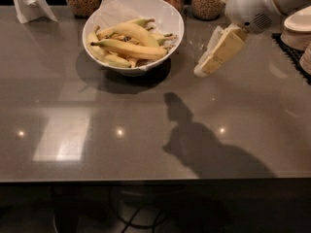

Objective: Pick banana from white bowl

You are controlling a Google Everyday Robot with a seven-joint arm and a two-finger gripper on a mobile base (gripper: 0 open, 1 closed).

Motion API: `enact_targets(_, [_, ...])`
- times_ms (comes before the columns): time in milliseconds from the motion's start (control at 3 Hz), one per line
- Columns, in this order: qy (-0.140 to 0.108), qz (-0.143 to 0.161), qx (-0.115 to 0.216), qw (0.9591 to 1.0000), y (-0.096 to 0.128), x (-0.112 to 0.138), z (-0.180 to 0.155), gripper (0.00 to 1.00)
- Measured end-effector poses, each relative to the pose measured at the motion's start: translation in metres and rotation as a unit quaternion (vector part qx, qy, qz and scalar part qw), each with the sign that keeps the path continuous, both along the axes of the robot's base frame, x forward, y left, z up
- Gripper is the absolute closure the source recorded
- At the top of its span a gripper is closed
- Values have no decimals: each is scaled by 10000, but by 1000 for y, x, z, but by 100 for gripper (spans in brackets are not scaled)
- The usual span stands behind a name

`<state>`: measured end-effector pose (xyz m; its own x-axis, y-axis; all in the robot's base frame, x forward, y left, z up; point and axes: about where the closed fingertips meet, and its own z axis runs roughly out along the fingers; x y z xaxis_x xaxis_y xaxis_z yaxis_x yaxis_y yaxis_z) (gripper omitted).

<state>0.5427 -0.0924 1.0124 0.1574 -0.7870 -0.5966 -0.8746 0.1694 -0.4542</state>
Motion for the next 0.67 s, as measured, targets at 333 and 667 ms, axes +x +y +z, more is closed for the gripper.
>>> enact_targets(333, [0, 0, 0, 10000, 0, 0, 0, 0])
enact_targets(667, [-136, 81, -4, 9999, 9, 13, 2, 0])
